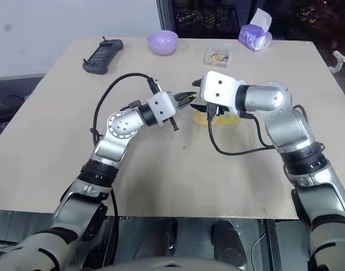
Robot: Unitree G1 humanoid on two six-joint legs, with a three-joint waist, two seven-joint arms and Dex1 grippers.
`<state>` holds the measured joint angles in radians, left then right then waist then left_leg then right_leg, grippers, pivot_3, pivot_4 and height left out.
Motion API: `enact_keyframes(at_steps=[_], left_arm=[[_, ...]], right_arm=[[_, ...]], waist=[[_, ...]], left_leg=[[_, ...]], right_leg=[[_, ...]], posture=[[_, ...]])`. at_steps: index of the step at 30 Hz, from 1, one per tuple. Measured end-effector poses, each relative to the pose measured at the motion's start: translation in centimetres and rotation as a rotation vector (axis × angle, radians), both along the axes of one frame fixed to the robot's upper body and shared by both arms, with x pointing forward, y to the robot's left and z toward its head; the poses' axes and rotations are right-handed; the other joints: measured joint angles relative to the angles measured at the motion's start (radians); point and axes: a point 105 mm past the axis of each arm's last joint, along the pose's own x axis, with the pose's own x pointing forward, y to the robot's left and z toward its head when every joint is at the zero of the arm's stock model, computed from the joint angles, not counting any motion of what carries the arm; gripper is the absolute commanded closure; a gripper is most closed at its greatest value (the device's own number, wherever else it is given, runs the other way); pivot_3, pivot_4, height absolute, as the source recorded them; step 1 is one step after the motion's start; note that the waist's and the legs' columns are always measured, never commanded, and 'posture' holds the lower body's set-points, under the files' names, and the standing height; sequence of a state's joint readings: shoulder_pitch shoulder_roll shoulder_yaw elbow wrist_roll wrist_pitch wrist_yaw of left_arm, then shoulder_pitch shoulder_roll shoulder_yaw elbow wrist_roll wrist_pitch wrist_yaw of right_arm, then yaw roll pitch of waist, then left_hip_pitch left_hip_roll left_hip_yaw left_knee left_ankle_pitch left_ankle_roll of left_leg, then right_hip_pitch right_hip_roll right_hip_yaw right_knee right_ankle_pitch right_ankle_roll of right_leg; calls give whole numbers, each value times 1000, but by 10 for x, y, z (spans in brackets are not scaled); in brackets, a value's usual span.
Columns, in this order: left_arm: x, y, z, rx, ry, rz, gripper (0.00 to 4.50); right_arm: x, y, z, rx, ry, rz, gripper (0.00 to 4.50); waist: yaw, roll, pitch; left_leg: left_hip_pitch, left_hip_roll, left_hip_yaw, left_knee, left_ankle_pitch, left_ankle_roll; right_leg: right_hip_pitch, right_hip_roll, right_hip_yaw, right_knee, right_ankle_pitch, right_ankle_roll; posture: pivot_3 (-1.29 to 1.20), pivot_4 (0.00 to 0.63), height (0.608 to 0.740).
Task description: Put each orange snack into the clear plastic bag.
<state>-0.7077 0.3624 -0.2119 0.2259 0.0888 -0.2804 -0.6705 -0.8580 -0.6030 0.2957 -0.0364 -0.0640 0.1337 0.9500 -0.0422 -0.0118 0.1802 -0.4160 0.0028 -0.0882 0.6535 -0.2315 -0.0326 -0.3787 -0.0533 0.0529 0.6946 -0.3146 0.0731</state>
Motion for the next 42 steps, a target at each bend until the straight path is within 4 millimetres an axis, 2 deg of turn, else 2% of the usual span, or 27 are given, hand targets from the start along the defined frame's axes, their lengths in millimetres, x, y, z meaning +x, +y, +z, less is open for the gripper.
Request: enact_keyframes(at_steps=[10, 13, 15, 34, 38, 42], left_arm=[[-3, 0, -1, 23, -23, -9, 4500], [-4, 0, -1, 50, -52, -12, 4500], [-4, 1, -1, 59, -64, -7, 4500], [-6, -1, -2, 74, -71, -20, 4500], [-6, -2, -3, 73, -70, -19, 4500], [-5, -2, -2, 66, -72, -14, 4500]], right_arm=[[1, 0, -2, -13, -13, 5, 2615], [2, -1, -3, -18, -8, 3, 3436], [2, -2, -4, -29, -5, 6, 4291], [0, -6, -4, -61, 4, 11, 4291], [1, -6, -1, -42, -13, -2, 2584], [2, -7, 2, -35, -26, -8, 2584]], waist=[[1, 0, 0], [0, 0, 0], [0, 0, 0], [0, 0, 0], [1, 0, 0], [0, 0, 0]], left_leg=[[0, 0, 0, 0, 0, 0], [0, 0, 0, 0, 0, 0], [0, 0, 0, 0, 0, 0], [0, 0, 0, 0, 0, 1], [0, 0, 0, 0, 0, 1], [0, 0, 0, 0, 0, 1]], right_leg=[[0, 0, 0, 0, 0, 0], [0, 0, 0, 0, 0, 0], [0, 0, 0, 0, 0, 0], [0, 0, 0, 0, 0, 0], [0, 0, 0, 0, 0, 0], [0, 0, 0, 0, 0, 0]], posture=[[0, 150, 740], [0, 150, 740], [0, 150, 740], [0, 150, 740], [0, 150, 740], [0, 150, 740]])
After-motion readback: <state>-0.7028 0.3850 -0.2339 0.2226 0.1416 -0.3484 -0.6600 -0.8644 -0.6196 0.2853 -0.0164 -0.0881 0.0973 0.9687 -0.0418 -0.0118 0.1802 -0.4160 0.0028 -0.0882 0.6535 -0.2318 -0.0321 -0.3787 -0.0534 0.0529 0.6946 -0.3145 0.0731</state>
